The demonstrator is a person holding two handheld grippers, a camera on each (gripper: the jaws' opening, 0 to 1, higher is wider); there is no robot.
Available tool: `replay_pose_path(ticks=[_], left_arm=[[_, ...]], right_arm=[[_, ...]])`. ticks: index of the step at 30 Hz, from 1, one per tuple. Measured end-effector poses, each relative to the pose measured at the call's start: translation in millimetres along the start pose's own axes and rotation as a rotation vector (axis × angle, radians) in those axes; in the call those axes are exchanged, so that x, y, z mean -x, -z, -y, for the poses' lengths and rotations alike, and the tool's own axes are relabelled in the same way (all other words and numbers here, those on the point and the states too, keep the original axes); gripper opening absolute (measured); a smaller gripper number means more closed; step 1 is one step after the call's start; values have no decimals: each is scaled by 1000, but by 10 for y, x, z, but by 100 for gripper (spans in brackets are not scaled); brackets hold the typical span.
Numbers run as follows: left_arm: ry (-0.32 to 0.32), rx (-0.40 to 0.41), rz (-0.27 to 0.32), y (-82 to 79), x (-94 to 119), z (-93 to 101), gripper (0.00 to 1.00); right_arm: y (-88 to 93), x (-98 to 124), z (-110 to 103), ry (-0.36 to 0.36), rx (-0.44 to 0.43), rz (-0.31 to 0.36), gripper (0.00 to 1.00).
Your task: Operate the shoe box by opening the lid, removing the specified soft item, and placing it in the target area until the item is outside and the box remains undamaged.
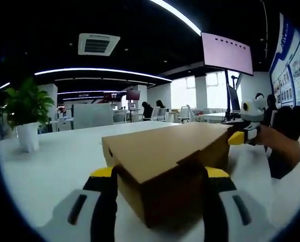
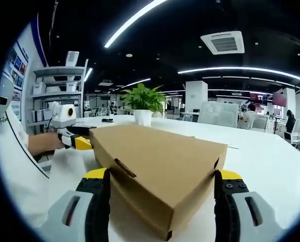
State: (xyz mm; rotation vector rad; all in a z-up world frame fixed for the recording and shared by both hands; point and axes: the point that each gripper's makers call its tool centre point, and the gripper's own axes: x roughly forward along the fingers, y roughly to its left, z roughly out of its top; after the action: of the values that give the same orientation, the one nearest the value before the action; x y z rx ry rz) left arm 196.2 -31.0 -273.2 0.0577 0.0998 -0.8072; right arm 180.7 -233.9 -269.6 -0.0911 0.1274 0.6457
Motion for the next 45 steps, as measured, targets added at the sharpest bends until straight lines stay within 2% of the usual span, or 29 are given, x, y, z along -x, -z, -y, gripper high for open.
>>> replay_pose_path(ticks=[7, 10, 15, 22, 45], left_arm=[[2, -3, -6, 6, 61, 38, 68], [1, -12, -20, 11, 100, 61, 68], [-11, -9, -3, 23, 133, 87, 68], [-12, -11, -26, 20, 152, 100, 68], [-8, -30, 7, 36, 242, 204, 68]], right_arm=[[8, 66, -118, 2, 2, 9, 87], [10, 70, -132, -4, 2, 7, 87], [14, 80, -152, -11, 3, 9, 86], [16, 104, -177, 0, 1, -3, 85], [20, 211, -250, 6, 8, 16, 85]])
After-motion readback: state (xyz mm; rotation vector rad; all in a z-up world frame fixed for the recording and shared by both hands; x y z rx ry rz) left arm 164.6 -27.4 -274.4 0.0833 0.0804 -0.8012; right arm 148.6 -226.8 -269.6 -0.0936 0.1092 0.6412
